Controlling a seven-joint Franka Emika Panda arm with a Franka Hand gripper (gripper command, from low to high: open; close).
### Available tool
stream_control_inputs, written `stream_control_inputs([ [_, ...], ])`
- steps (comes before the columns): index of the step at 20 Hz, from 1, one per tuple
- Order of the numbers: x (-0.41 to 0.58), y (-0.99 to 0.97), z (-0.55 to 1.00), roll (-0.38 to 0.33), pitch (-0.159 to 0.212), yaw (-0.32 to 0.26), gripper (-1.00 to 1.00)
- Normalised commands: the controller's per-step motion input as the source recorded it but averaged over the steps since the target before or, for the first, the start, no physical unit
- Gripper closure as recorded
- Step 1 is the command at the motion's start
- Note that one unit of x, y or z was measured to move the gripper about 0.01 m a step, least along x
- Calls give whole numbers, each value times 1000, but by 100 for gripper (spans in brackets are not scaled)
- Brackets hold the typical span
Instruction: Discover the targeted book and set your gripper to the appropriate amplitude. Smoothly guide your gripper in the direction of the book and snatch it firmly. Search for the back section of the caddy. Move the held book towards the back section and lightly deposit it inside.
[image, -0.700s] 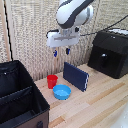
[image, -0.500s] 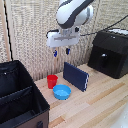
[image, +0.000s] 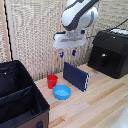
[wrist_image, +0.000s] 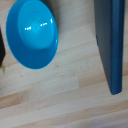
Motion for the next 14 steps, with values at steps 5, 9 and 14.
stream_control_inputs([
  [5, 119, -369, -186, 0, 0, 93, -100],
  [9, 174, -208, -187, -3, 0, 135, -100],
  [14, 142, -187, -175, -19, 5, 150, -100],
])
